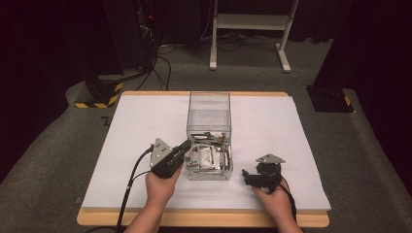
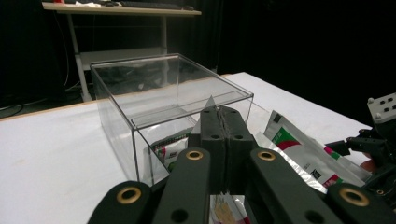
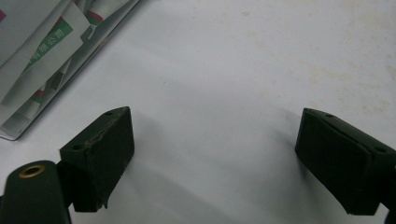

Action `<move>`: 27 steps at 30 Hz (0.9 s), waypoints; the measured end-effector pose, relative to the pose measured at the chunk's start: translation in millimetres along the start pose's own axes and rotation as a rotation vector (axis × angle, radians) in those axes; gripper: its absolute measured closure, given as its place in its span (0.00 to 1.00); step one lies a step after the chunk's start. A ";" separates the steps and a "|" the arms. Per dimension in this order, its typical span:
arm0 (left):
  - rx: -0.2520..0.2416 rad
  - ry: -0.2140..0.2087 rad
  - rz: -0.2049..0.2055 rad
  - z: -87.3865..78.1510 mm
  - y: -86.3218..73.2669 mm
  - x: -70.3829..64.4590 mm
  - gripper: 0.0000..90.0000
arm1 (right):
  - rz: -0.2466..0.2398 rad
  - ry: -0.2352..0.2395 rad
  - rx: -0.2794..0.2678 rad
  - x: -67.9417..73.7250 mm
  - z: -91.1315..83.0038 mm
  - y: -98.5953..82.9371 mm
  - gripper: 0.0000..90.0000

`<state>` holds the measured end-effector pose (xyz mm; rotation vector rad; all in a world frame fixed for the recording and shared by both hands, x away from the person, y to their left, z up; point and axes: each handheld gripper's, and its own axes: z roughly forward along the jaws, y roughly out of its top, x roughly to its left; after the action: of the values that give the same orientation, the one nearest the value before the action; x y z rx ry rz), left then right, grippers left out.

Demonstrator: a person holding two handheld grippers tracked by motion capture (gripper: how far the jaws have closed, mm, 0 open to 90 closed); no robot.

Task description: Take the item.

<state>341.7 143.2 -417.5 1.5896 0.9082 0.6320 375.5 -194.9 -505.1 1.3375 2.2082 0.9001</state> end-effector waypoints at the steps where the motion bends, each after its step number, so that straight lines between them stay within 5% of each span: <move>1: -0.003 0.000 -0.001 -0.2 0.7 -0.1 0.99 | 0.000 0.000 0.000 0.0 0.0 0.0 0.13; 11: -0.026 -0.008 0.018 -1.6 3.9 -1.0 0.99 | 0.000 0.000 0.000 0.0 0.0 0.0 0.13; 27: -0.064 -0.013 -0.013 -5.9 7.6 2.3 0.99 | 0.000 0.000 0.000 0.1 0.0 0.0 0.13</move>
<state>340.0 147.9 -409.0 1.5278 0.8800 0.6350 375.5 -194.8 -505.1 1.3372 2.2080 0.9000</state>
